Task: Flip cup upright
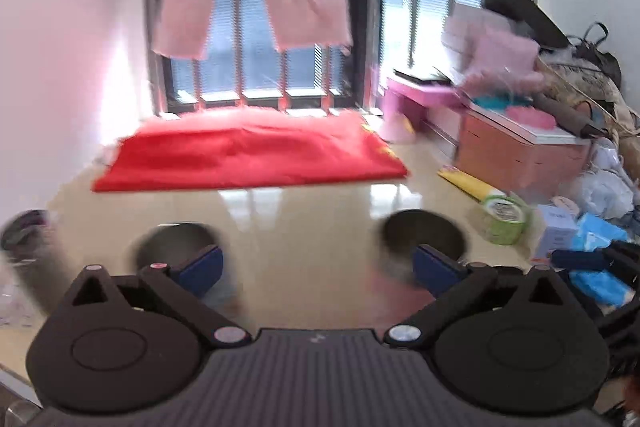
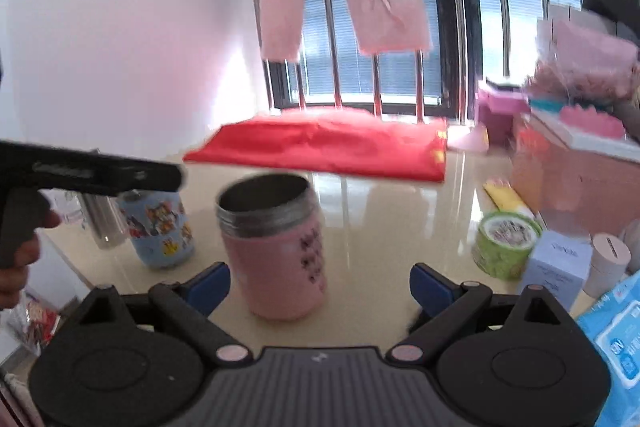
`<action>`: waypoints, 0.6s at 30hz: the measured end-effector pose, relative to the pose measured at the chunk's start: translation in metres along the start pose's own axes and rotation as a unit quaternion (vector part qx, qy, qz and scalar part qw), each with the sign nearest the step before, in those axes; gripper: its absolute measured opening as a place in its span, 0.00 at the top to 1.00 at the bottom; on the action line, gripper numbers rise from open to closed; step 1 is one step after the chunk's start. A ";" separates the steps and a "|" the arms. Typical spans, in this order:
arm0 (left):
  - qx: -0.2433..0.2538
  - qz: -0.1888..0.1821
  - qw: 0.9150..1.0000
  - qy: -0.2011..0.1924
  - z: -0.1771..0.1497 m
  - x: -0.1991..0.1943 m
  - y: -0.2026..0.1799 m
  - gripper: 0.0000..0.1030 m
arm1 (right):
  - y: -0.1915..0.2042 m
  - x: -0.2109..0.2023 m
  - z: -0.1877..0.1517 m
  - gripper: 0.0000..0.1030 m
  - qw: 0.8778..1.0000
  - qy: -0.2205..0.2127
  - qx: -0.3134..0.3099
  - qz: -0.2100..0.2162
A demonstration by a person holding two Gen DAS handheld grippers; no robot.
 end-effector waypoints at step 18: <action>-0.014 0.034 0.996 -0.076 -0.070 -0.168 0.170 0.00 | 0.209 -0.073 -0.024 0.00 0.988 -0.116 -0.016 -0.103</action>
Point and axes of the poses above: each gripper's, at about its wrist camera, not at the fingertips, and x roughly the way its jaws point, y to its left, z to its top, the point moved 9 cm from there along x, roughly the way its jaws point, and after that the axes turned 15 degrees about -y, right-handed, at the moved point
